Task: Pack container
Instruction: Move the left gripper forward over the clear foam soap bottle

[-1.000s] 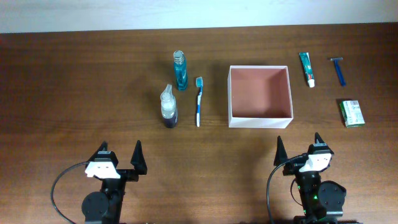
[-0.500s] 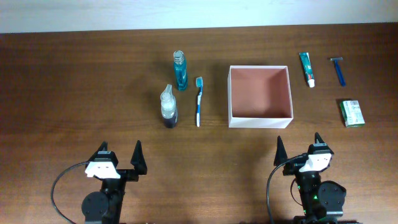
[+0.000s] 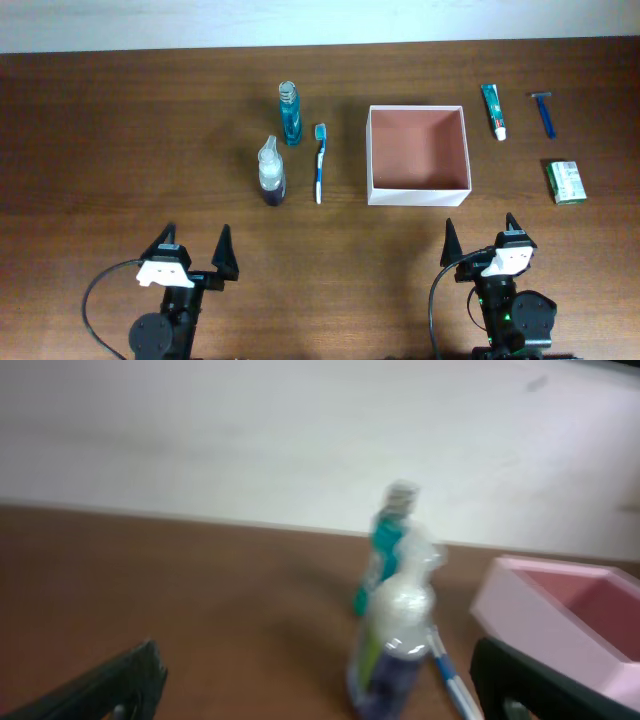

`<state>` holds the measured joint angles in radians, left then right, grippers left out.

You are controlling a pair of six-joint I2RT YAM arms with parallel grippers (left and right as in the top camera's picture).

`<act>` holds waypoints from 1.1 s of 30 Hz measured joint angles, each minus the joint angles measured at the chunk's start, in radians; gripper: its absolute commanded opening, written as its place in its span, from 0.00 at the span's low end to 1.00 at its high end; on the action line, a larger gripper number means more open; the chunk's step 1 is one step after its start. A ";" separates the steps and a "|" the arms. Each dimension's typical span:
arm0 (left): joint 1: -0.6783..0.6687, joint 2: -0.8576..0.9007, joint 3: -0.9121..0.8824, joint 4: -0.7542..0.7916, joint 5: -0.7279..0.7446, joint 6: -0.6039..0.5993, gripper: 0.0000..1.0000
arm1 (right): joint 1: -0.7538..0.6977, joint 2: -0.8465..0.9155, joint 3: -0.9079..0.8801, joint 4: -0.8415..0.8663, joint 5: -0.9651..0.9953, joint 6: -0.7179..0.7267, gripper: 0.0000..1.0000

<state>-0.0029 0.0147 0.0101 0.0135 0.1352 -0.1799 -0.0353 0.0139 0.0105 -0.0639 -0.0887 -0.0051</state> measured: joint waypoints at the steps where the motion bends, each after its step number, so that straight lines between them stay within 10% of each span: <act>1: 0.000 0.000 0.000 0.023 0.027 0.000 0.99 | 0.000 0.000 0.000 0.000 0.000 0.000 0.99; 12: 0.000 0.120 0.272 -0.120 0.229 0.086 0.99 | 0.000 0.000 0.000 0.000 0.000 0.000 0.99; 28: -0.031 1.273 1.723 -1.301 0.339 0.469 0.99 | 0.002 -0.001 0.000 -0.001 0.000 0.000 0.99; 33: -0.077 1.540 1.992 -1.419 0.359 0.486 0.99 | 0.002 -0.001 0.000 0.000 0.000 0.000 0.99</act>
<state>-0.0803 1.5551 2.0026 -1.4055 0.4938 0.3061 -0.0334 0.0128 0.0101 -0.0643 -0.0887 -0.0051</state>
